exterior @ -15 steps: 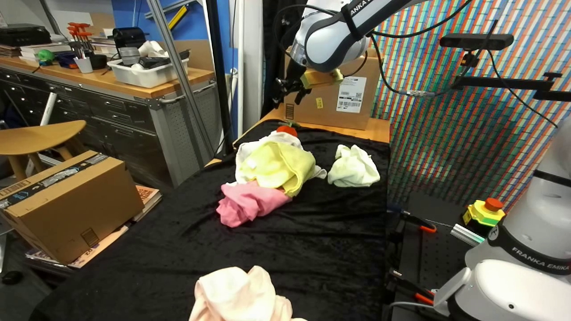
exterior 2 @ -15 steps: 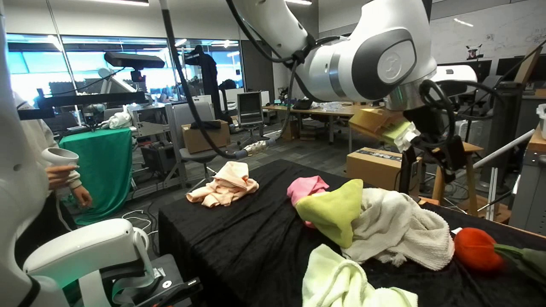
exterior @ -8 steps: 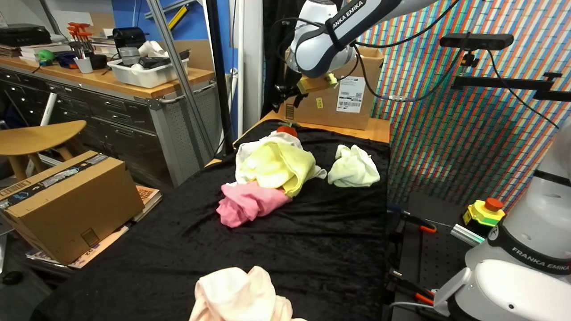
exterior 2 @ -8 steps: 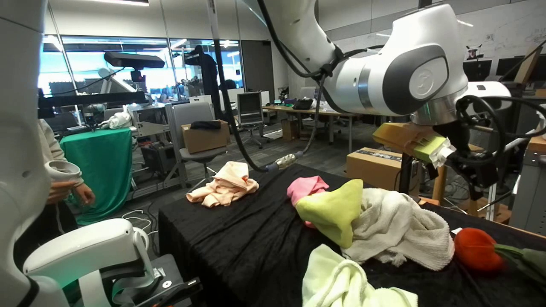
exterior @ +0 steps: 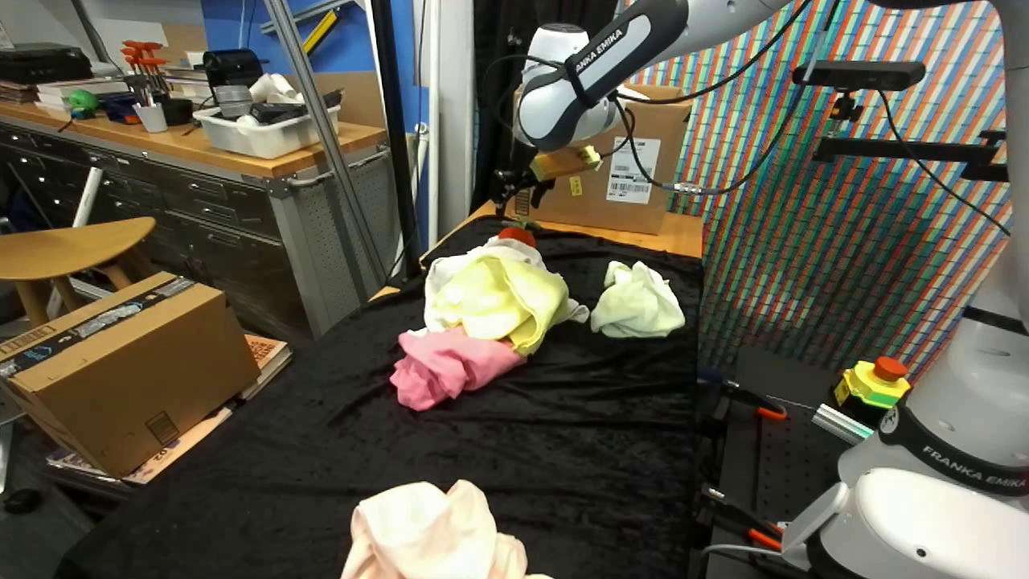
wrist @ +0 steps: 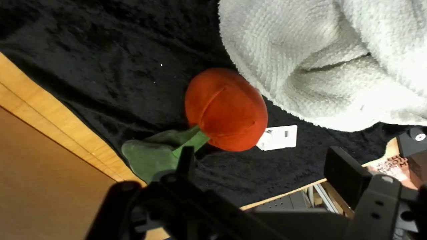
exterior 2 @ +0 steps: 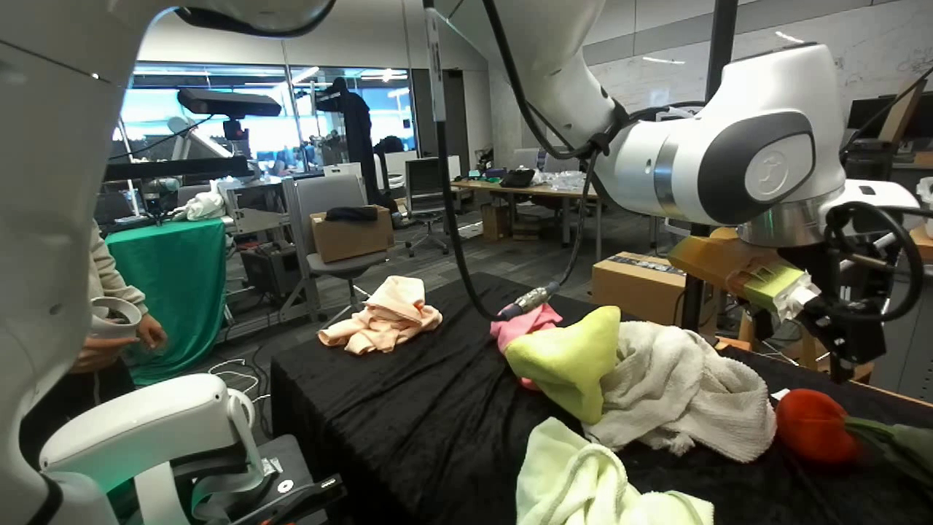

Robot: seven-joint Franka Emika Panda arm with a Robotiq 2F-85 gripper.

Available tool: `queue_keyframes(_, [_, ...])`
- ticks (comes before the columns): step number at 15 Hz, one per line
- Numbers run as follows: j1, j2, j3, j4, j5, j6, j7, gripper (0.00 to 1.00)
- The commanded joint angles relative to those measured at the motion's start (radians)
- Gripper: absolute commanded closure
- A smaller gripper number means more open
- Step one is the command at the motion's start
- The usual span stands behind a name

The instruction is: Heap up the things on the table into a pile

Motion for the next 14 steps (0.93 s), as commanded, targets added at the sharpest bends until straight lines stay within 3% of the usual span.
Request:
queue_keyframes(1, [-0.017,0.069,0.005,0.105,0.035,-0.076,-0.031,0.0])
queue_keyframes(14, [-0.039,0.15,0.018,0.2,0.085,-0.228,-0.031,0.0])
